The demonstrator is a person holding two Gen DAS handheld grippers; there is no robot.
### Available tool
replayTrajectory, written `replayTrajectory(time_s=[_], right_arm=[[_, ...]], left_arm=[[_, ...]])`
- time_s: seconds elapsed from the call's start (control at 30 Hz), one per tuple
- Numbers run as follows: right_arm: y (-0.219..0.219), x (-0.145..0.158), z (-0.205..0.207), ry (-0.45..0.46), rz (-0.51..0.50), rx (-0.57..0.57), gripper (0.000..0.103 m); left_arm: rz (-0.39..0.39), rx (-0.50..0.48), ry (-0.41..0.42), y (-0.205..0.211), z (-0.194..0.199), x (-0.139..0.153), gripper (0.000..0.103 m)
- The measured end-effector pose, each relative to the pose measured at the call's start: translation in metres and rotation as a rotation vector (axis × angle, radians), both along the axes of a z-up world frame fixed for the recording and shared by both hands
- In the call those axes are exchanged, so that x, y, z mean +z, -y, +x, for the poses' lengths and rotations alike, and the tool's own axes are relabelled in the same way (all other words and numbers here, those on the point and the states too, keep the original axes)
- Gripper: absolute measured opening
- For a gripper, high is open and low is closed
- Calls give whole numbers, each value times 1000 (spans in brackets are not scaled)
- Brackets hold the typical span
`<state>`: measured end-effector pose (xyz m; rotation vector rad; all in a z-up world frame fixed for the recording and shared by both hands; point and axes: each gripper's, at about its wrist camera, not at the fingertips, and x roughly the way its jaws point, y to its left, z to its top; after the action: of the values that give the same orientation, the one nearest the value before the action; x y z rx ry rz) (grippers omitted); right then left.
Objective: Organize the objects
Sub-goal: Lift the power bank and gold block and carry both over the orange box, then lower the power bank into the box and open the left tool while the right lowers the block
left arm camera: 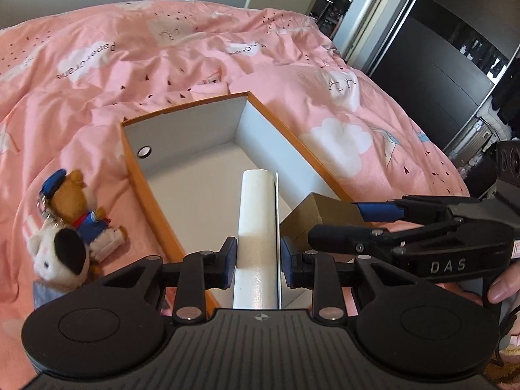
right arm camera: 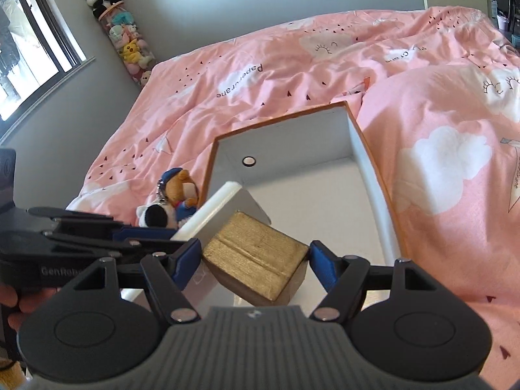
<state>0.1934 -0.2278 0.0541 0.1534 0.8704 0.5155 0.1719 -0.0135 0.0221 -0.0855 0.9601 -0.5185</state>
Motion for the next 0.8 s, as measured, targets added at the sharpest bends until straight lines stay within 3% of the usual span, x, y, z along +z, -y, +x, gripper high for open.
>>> replayTrajectory(time_s=[0.13, 0.3, 0.53, 0.8], right_arm=[[5, -6, 18, -2, -29, -2, 74], [3, -13, 46, 38, -102, 54, 74], [-7, -26, 85, 101, -260, 222, 74], [-19, -46, 106, 134, -368, 406, 74]], left_arm=[[58, -61, 26, 12, 23, 7, 32], [152, -208, 22, 36, 63, -2, 32], [303, -429, -1, 73, 111, -33, 32], [421, -553, -66, 81, 147, -80, 32]])
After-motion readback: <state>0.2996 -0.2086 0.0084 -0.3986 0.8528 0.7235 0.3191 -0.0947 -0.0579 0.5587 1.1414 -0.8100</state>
